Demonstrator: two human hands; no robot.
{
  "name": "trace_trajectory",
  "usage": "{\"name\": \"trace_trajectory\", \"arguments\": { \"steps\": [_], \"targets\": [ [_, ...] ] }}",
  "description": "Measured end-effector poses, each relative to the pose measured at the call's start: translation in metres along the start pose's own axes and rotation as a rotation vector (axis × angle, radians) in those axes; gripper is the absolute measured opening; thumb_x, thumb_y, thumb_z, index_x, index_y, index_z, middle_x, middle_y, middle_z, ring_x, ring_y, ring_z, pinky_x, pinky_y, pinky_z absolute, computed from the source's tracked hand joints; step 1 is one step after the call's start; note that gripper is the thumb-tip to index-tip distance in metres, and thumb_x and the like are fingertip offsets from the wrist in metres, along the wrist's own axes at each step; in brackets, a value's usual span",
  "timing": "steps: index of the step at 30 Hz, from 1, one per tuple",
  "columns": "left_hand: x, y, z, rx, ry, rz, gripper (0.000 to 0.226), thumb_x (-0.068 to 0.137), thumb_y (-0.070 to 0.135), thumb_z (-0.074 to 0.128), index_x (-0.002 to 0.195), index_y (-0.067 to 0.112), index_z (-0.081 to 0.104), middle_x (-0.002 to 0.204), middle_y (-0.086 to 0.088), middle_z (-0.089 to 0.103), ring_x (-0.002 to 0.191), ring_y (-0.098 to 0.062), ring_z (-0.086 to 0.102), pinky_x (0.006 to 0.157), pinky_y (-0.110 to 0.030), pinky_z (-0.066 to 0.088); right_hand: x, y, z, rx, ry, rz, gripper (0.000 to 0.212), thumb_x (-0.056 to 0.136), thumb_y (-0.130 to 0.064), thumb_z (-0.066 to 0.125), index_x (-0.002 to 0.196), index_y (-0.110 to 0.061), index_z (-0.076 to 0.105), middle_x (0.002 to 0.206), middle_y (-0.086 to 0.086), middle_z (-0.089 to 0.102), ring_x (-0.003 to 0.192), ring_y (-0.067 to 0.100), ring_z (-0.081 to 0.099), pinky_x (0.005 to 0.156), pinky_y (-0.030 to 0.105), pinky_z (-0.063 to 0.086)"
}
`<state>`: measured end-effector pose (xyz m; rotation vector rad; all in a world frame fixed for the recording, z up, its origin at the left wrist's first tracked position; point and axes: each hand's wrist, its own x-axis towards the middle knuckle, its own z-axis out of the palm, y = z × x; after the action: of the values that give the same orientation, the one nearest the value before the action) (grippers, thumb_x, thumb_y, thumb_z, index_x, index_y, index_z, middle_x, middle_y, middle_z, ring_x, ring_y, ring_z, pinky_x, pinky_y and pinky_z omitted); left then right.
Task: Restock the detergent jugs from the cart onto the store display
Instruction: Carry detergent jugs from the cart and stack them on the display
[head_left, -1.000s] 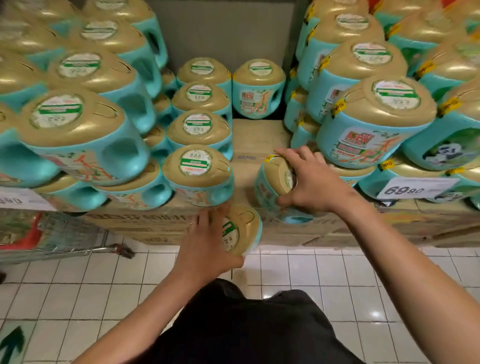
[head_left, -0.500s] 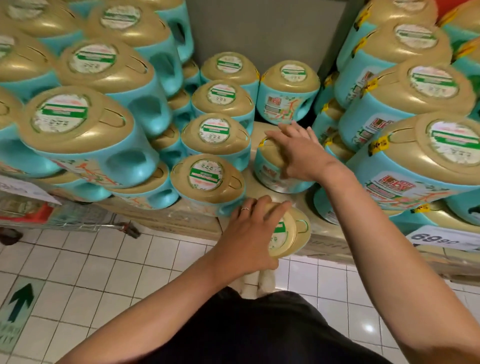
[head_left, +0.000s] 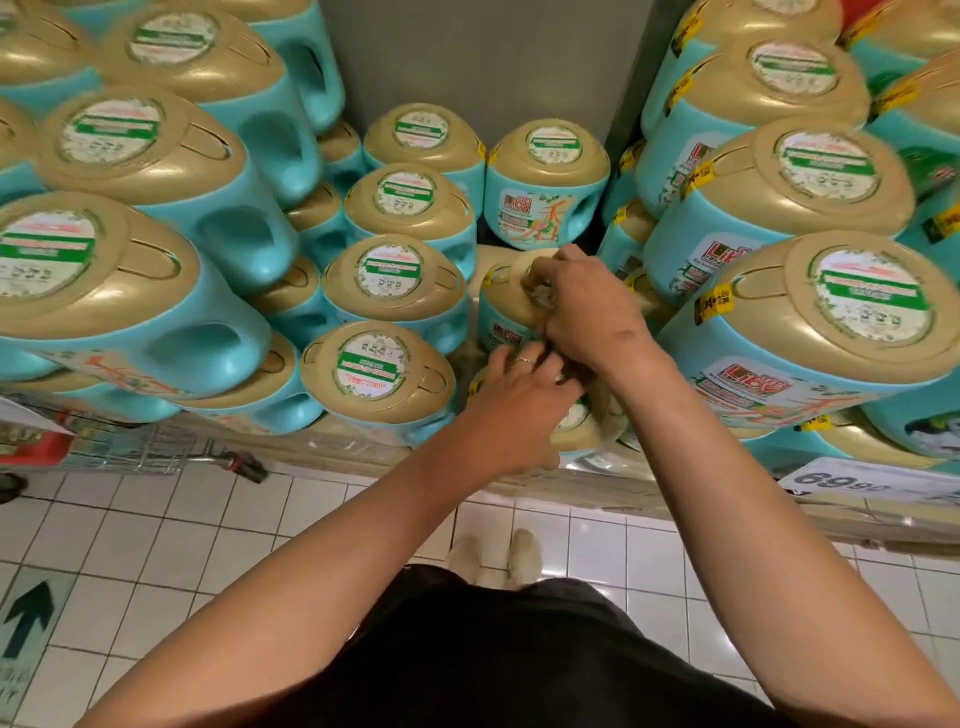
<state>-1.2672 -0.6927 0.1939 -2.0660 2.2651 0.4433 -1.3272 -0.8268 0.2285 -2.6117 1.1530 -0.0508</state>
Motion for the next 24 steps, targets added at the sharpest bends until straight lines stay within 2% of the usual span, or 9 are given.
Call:
{"name": "trace_trajectory", "arguments": {
  "steps": [3, 5, 9, 13, 17, 21, 24],
  "targets": [
    [0.009, -0.001, -0.006, 0.019, 0.004, -0.015, 0.078, 0.08, 0.041, 0.079, 0.15, 0.028, 0.048, 0.155, -0.006, 0.038, 0.148, -0.032, 0.022, 0.121, -0.056, 0.015, 0.014, -0.004, 0.005, 0.063, 0.034, 0.013, 0.035, 0.088, 0.006, 0.058, 0.116, -0.012, 0.069, 0.128, 0.015, 0.055, 0.111, 0.035, 0.06, 0.084, 0.043, 0.05],
    [0.012, -0.003, -0.009, 0.043, 0.043, -0.024, 0.068, 0.085, 0.031, 0.077, 0.148, 0.027, 0.052, 0.153, -0.006, 0.042, 0.149, -0.03, 0.025, 0.122, -0.055, 0.014, 0.026, -0.003, 0.005, 0.078, 0.04, 0.014, 0.034, 0.087, 0.009, 0.057, 0.115, -0.008, 0.067, 0.128, 0.018, 0.055, 0.107, 0.037, 0.06, 0.078, 0.04, 0.044],
    [0.02, -0.014, -0.017, 0.084, 0.149, -0.041, 0.054, 0.089, 0.019, 0.07, 0.141, 0.02, 0.059, 0.146, -0.008, 0.052, 0.144, -0.031, 0.036, 0.118, -0.053, 0.025, 0.05, 0.0, 0.004, 0.069, 0.036, 0.044, 0.034, 0.087, 0.007, 0.057, 0.115, -0.008, 0.065, 0.123, 0.016, 0.055, 0.103, 0.037, 0.059, 0.073, 0.032, 0.032],
    [0.036, -0.023, -0.024, 0.119, 0.128, -0.091, 0.06, 0.088, 0.029, 0.075, 0.145, 0.022, 0.056, 0.15, -0.005, 0.049, 0.144, -0.027, 0.038, 0.12, -0.052, 0.026, 0.066, 0.004, 0.005, 0.097, 0.077, 0.075, 0.034, 0.086, 0.006, 0.057, 0.115, -0.009, 0.065, 0.123, 0.014, 0.056, 0.104, 0.034, 0.059, 0.073, 0.028, 0.031],
    [0.047, -0.028, -0.029, 0.122, 0.13, -0.092, 0.067, 0.091, 0.025, 0.073, 0.152, 0.023, 0.047, 0.156, -0.005, 0.045, 0.145, -0.027, 0.038, 0.122, -0.052, 0.024, 0.076, 0.005, 0.004, 0.148, 0.116, 0.13, 0.034, 0.085, 0.008, 0.053, 0.111, -0.01, 0.065, 0.122, 0.013, 0.058, 0.109, 0.033, 0.059, 0.083, 0.034, 0.041],
    [0.056, -0.029, -0.034, 0.131, 0.101, -0.087, 0.071, 0.092, 0.026, 0.074, 0.155, 0.021, 0.043, 0.158, -0.006, 0.042, 0.147, -0.027, 0.036, 0.122, -0.05, 0.025, 0.081, 0.006, 0.003, 0.231, 0.155, 0.189, 0.04, 0.082, 0.01, 0.051, 0.111, -0.012, 0.07, 0.121, 0.011, 0.066, 0.113, 0.033, 0.062, 0.084, 0.032, 0.043],
    [0.061, -0.032, -0.037, 0.099, 0.097, -0.092, 0.071, 0.092, 0.023, 0.074, 0.155, 0.019, 0.042, 0.155, -0.006, 0.044, 0.148, -0.027, 0.035, 0.125, -0.051, 0.02, 0.083, 0.007, 0.003, 0.351, 0.14, 0.225, 0.039, 0.081, 0.002, 0.058, 0.114, -0.014, 0.073, 0.125, 0.009, 0.068, 0.117, 0.029, 0.063, 0.085, 0.026, 0.042]
  ]
}}
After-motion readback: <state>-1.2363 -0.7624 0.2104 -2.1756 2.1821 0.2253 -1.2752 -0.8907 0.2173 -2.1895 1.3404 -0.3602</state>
